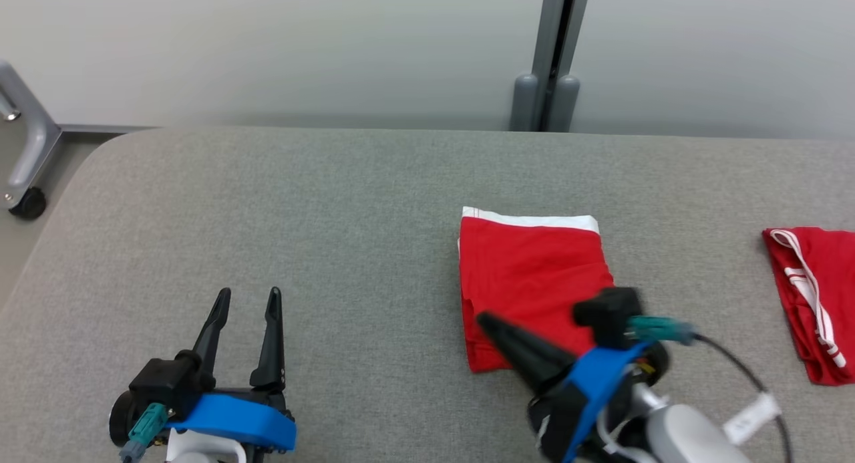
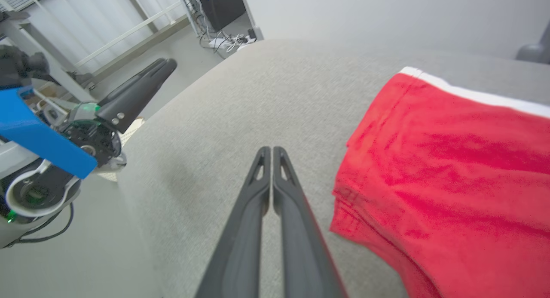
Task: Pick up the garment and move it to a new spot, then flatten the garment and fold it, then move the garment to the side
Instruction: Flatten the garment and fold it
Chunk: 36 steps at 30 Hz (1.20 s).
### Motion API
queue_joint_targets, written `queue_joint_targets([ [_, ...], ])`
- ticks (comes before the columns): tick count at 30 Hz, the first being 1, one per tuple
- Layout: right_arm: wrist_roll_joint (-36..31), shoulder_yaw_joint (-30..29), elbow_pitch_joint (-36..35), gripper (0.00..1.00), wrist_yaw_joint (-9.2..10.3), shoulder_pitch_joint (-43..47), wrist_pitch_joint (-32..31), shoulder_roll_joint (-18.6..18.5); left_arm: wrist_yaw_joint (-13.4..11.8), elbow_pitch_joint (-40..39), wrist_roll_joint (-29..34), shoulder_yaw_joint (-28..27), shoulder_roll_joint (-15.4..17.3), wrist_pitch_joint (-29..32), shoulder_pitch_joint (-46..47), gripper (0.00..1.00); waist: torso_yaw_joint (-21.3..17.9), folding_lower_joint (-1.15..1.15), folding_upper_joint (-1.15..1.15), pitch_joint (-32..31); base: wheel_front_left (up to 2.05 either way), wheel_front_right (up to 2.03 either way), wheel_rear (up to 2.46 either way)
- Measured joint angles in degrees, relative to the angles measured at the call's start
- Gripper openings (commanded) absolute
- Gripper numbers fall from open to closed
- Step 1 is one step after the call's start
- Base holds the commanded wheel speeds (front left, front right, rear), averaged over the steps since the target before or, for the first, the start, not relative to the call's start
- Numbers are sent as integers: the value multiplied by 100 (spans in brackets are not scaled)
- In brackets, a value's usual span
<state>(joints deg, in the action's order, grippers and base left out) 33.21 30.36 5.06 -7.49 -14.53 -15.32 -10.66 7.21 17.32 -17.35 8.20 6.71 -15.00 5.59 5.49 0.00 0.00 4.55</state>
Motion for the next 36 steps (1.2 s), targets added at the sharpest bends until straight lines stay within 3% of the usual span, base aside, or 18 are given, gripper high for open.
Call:
queue_joint_targets([
  [8, -926, -1871, -326, 100, 1, 738, 1424, 152, -1, 13, 60, -344, -3, 0, -243, 100, -285, 0, 0, -252, 0, 0, 0],
  [16, -1469, -3033, 11, 100, 1, 1256, 1905, 244, -1, 73, 154, -532, 13, 0, -369, 100, -484, -1, 0, -480, 0, 0, 0],
  [22, -1680, -3260, 331, 100, 1, 1361, 1950, 291, -2, 98, 225, -623, 26, 0, -405, 100, -620, -1, 0, -515, 0, 0, 0],
  [36, -1729, -3052, 781, 100, 0, 1269, 2093, 291, -2, 153, 272, -690, -22, 0, -407, 100, -684, 0, 0, -488, 0, 0, 0],
])
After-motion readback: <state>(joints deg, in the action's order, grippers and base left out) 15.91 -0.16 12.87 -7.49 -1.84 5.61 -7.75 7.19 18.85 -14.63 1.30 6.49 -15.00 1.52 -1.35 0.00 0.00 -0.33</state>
